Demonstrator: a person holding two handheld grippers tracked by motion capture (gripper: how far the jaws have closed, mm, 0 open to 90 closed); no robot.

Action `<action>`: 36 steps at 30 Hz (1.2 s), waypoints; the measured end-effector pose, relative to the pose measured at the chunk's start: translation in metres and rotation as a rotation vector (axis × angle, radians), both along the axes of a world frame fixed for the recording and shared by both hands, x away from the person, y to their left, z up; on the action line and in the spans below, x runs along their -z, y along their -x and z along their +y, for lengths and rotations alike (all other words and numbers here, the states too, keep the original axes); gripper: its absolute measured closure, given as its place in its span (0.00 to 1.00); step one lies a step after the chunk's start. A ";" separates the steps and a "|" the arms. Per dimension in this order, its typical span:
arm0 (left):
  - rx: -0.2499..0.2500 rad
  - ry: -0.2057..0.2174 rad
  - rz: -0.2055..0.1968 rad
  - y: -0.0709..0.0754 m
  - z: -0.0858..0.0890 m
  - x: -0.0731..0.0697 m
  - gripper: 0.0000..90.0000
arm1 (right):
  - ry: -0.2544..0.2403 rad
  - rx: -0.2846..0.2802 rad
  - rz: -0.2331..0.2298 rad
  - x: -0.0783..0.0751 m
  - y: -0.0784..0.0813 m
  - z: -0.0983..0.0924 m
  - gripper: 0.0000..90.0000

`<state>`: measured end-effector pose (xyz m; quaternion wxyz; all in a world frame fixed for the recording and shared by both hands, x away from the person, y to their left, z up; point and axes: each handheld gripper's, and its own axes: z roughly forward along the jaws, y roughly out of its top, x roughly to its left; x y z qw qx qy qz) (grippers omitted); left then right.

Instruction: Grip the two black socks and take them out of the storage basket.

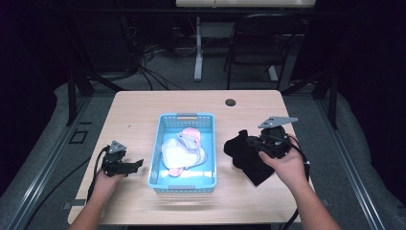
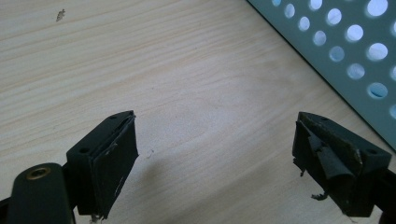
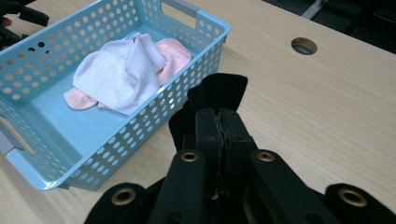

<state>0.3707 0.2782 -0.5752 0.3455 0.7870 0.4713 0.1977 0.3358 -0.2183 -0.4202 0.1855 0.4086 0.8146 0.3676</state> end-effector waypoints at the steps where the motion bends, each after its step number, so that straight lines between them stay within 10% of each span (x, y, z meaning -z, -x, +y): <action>1: 0.000 0.000 0.001 0.000 0.000 0.000 0.16 | 0.002 -0.001 0.004 0.001 0.000 -0.001 0.98; 18: 0.000 -0.003 0.000 0.000 0.000 0.000 0.16 | -0.020 0.074 0.052 0.034 -0.004 -0.018 0.97; 36: -0.003 -0.002 0.002 0.000 0.000 0.001 0.16 | -0.079 0.281 0.171 0.110 -0.020 -0.074 0.95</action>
